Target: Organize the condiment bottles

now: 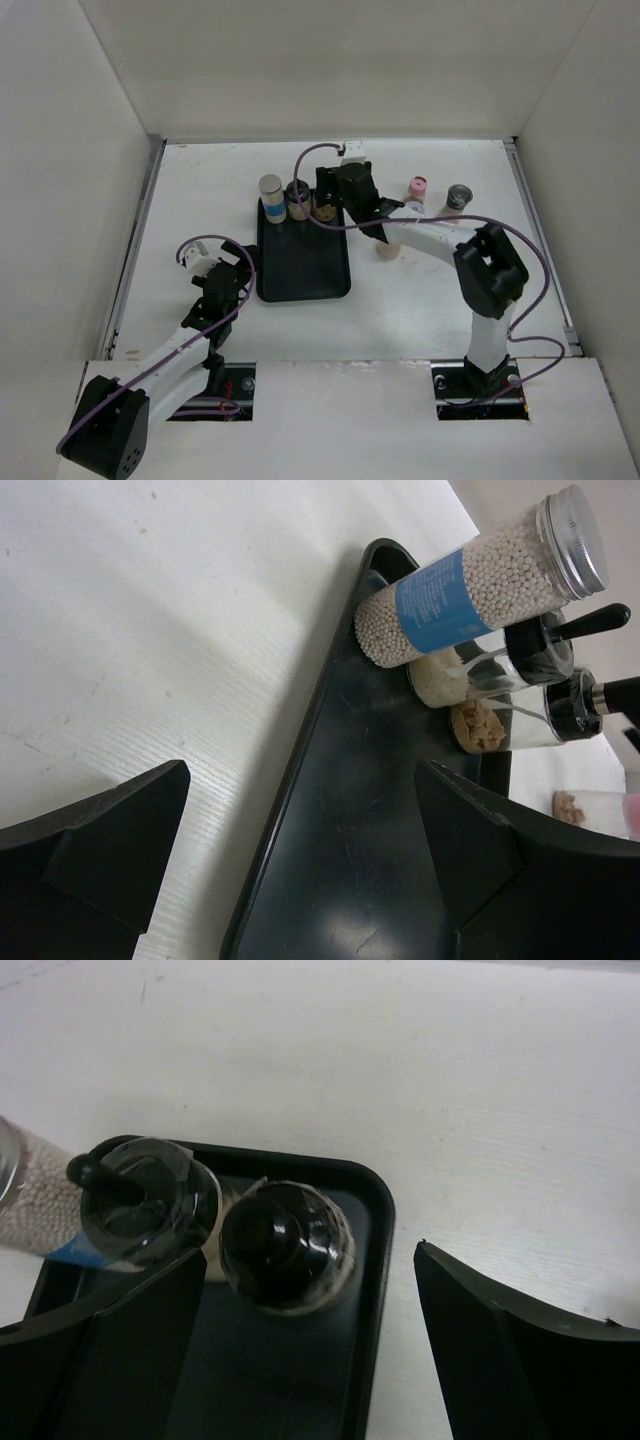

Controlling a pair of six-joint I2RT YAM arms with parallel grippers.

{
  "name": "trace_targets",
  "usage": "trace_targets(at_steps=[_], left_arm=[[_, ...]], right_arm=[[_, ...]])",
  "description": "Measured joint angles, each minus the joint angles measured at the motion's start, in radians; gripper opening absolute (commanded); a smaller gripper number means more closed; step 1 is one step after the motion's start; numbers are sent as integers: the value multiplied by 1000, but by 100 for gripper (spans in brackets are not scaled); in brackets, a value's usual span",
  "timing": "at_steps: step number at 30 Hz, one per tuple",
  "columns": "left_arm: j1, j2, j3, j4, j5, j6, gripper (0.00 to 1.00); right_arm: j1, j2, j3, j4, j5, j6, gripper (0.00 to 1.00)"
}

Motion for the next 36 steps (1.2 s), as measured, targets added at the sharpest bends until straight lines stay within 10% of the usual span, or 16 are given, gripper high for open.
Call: trace_targets(at_steps=[7, 14, 24, 31, 36], left_arm=[[0, -1, 0, 0, 3, 0, 100], [-2, 3, 0, 0, 6, 0, 100], [-8, 24, 0, 2, 7, 1, 100], [-8, 24, 0, 4, 7, 3, 100], [-9, 24, 0, 5, 7, 3, 100]], right_arm=[[1, -400, -323, 37, 56, 2, 59], [1, -721, -620, -17, 167, 63, 93], [-27, -630, -702, -48, 144, 98, 92], [-98, -464, -638, -5, 121, 82, 54], [-94, -456, -636, 6, 130, 71, 48]])
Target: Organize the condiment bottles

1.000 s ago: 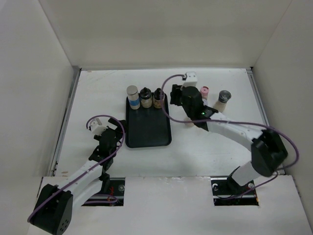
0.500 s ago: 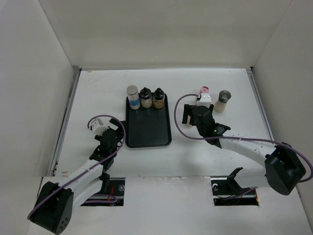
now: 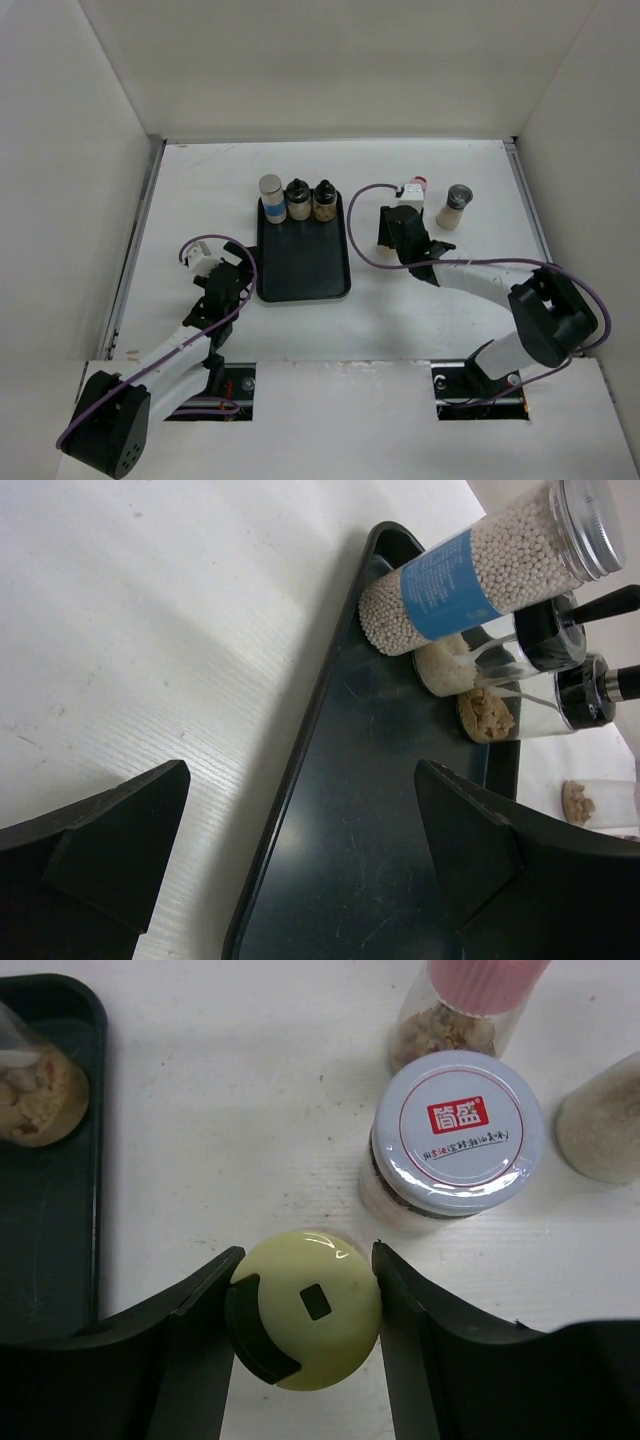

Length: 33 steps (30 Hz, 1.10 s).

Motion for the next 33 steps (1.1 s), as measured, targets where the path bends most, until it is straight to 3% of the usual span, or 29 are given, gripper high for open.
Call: trace_targets(at_steps=[5, 9, 18, 26, 28, 33], left_arm=[[-5, 1, 0, 0, 0, 0, 100], [-5, 2, 0, 0, 0, 0, 100], [20, -29, -2, -1, 3, 0, 100], [34, -40, -2, -10, 3, -2, 100], [34, -37, -2, -10, 3, -2, 100], [34, -34, -2, -13, 4, -2, 100]], right_arm=[[87, -72, 13, -1, 30, -29, 48], [183, -52, 121, 7, 29, -47, 48], [294, 360, 516, 67, -32, -70, 49], [320, 594, 697, 56, -89, -67, 52], [321, 620, 716, 55, -92, -66, 57], [325, 642, 735, 55, -86, -62, 89]])
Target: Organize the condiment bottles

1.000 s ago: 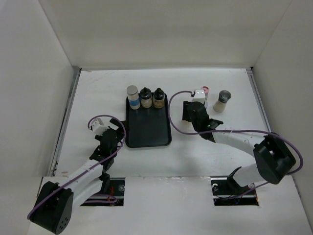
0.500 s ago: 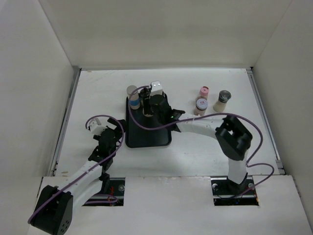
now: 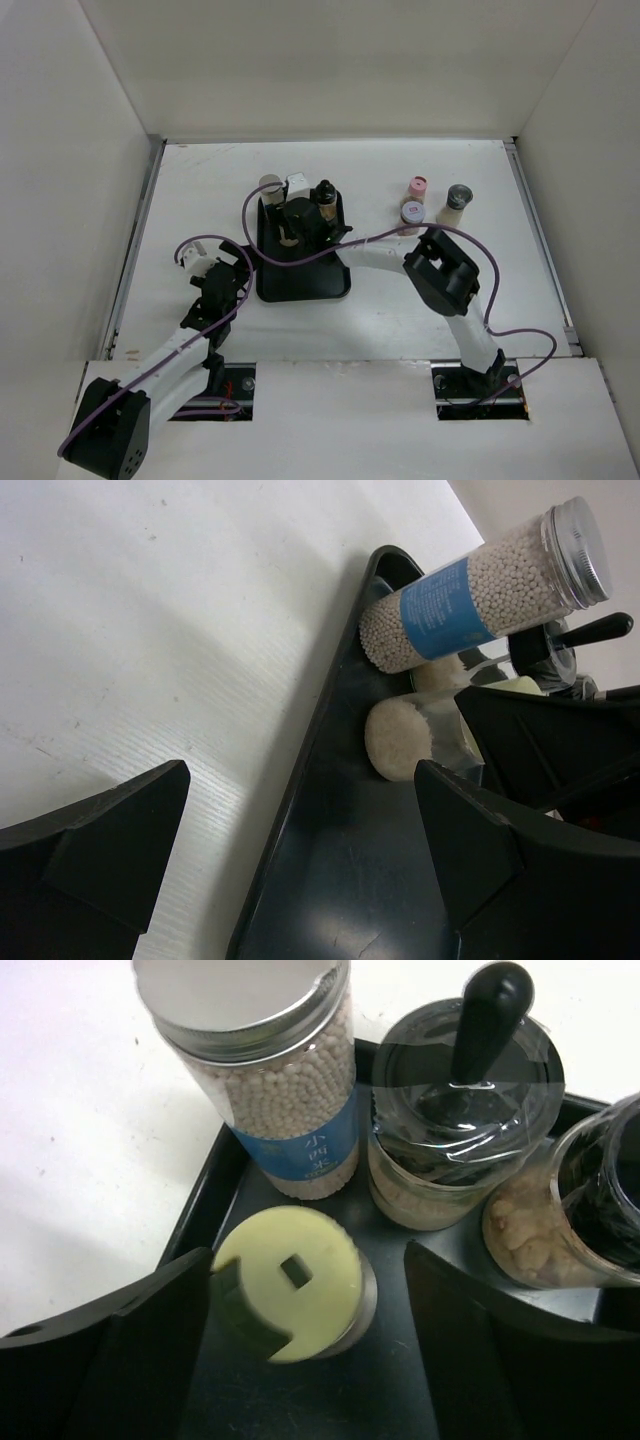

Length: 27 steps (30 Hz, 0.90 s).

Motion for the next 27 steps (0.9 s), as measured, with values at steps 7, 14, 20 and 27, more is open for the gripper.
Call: trace_targets(at_steps=[7, 14, 20, 27], left_arm=[[0, 2, 0, -3, 0, 0, 100], [-5, 10, 0, -3, 3, 0, 100], [-14, 15, 0, -2, 5, 0, 100], [-20, 17, 0, -2, 5, 0, 100]], right_arm=[[3, -84, -78, 1, 2, -1, 93], [-61, -499, -423, 76, 5, 24, 40], [-344, -717, -632, 85, 62, 68, 70], [-473, -684, -691, 16, 96, 69, 94]])
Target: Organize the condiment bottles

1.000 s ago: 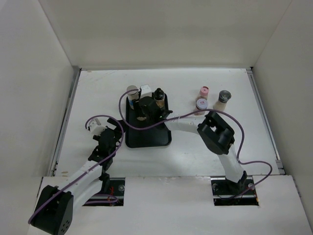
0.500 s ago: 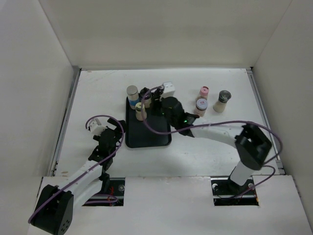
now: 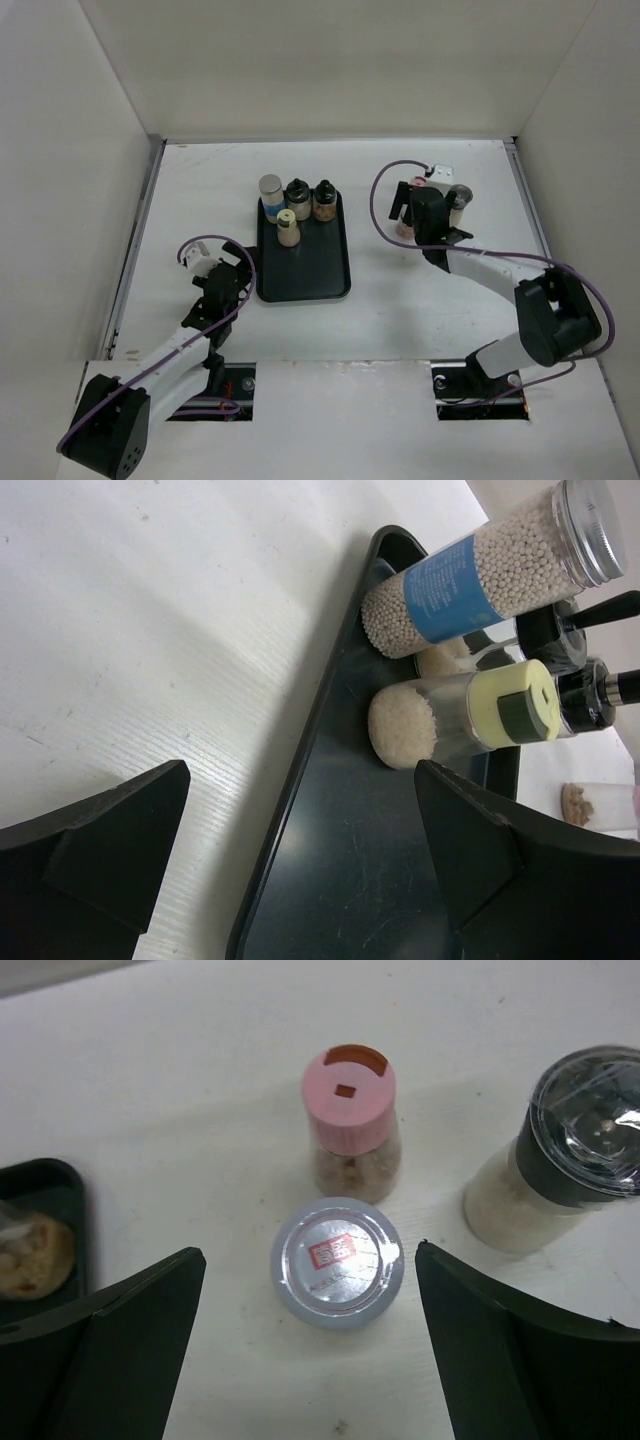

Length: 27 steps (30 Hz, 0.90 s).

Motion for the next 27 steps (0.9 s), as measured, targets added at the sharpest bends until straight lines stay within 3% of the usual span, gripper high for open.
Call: trace_targets(at_steps=[5, 10, 14, 17, 19, 27], left_arm=[[-1, 6, 0, 3, -1, 0, 100], [-5, 19, 0, 8, 1, 0, 100], [-7, 19, 0, 10, 2, 0, 100], [-8, 19, 0, 10, 1, 0, 100], [-12, 19, 0, 11, 2, 0, 100], [-11, 10, 0, 12, 2, 1, 100]], right_arm=[[-12, 108, 14, -24, -4, -1, 94], [-14, 171, 25, -37, -9, -2, 78], [-19, 180, 41, -31, -4, -3, 78], [-21, 182, 54, -29, 5, -10, 58], [-25, 186, 56, -26, 6, -11, 51], [9, 150, 56, -53, 27, -49, 50]])
